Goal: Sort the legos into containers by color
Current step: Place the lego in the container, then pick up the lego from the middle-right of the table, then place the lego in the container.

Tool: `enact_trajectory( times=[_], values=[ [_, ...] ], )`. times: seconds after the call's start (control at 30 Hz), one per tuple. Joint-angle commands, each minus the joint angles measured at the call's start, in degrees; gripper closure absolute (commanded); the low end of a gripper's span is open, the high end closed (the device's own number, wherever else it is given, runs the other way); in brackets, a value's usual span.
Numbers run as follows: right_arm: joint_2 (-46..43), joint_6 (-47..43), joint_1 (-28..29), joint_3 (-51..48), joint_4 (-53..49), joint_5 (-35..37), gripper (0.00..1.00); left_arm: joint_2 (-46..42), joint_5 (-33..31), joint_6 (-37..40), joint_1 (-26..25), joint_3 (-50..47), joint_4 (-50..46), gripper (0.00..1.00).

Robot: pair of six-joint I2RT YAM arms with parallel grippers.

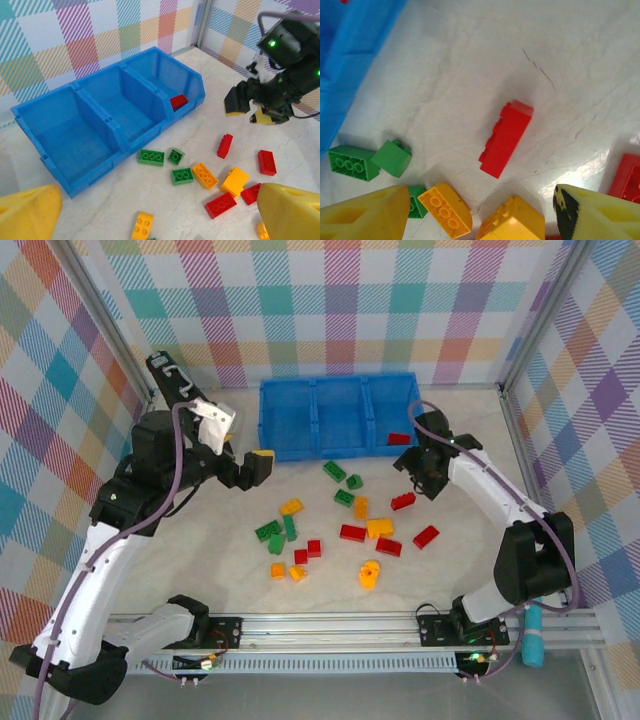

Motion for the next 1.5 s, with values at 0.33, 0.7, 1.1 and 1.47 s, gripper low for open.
enact_trajectory(
  times=[0.33, 0.7, 1.1, 1.47],
  values=[
    [2.7, 12.75, 0.6, -9.31, 11.05, -2.15, 0.25, -3.8, 0.68, -0.33, -0.74, -1.66, 2.35, 0.0],
    [14.03, 12.11, 0.56, -6.37, 15.05, -3.32, 0.39, -2.44, 0.08, -0.27, -0.74, -2.24, 2.61, 0.0],
    [17.45, 1.83, 0.3, 0.8, 9.92, 0.01, 0.78, -2.01, -1.16, -0.17, -0.74, -2.75, 3.12, 0.0],
    [27.28, -28.44, 0.05, 34.11, -4.55, 12.29, 0.77, -0.24, -2.2, 0.12, -0.92, -2.92, 3.04, 0.0]
  ],
)
